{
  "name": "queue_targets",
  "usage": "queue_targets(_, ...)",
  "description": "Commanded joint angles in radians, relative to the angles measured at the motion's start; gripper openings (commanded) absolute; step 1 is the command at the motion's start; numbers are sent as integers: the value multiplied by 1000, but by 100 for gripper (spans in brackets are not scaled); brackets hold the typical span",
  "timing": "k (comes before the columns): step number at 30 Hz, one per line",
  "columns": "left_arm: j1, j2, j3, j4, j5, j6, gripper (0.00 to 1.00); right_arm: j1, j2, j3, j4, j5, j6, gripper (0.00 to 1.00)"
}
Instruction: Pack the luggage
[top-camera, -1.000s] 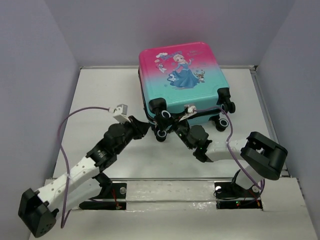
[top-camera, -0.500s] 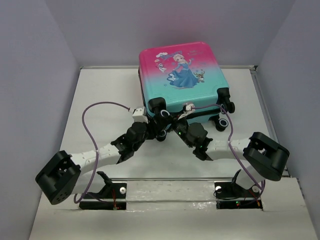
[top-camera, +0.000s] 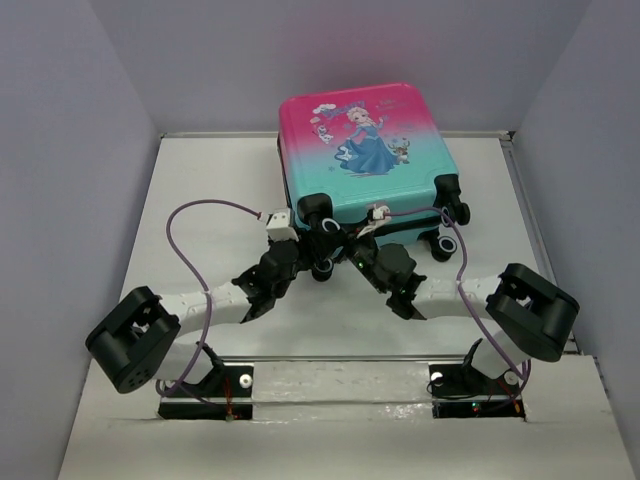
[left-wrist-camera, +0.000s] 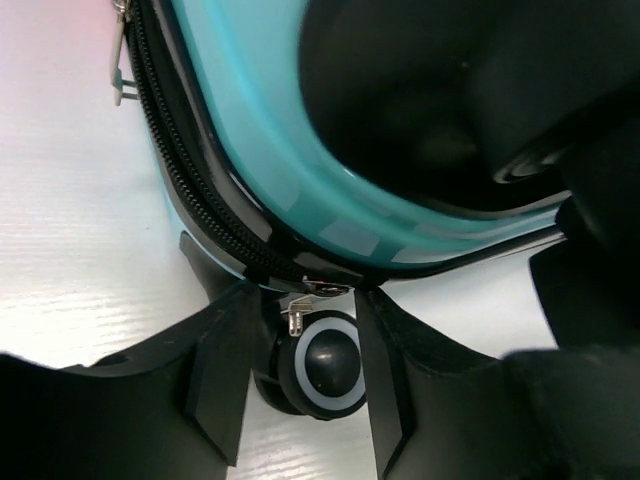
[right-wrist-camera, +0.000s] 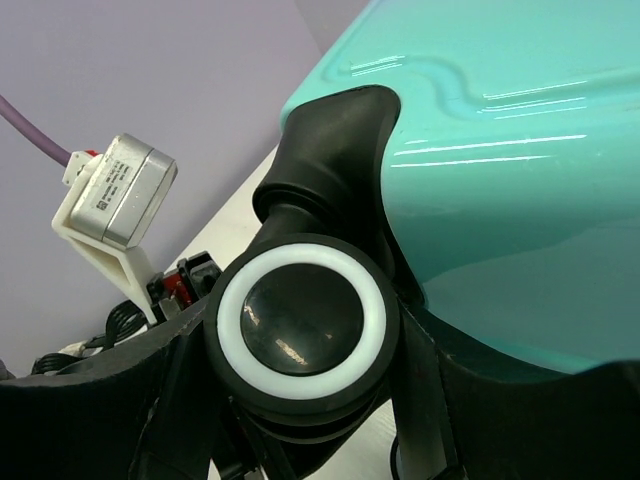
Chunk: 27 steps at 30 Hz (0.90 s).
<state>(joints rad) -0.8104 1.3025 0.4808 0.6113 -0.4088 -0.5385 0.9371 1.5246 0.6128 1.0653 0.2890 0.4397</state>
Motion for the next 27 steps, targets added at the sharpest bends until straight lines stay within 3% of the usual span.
queue_targets(1,-12,30,21,231,-71,41,51,-6,-26,31,139,-22,27,7)
queue_targets(8,-16,98,47,274,-153,31,30,14,-37,28,142,-39,21,7)
queue_targets(9,-21,106,50,272,-188,25,20,14,-46,24,142,-36,8,7)
queue_targets(12,-24,110,58,274,-249,12,6,25,-66,5,151,-24,1,7)
queue_targets(19,-26,81,53,228,-315,-6,6,25,-98,-39,147,31,-13,7)
queue_targets(27,-9,-48,-71,79,-404,-66,6,25,-188,-107,113,87,-67,7)
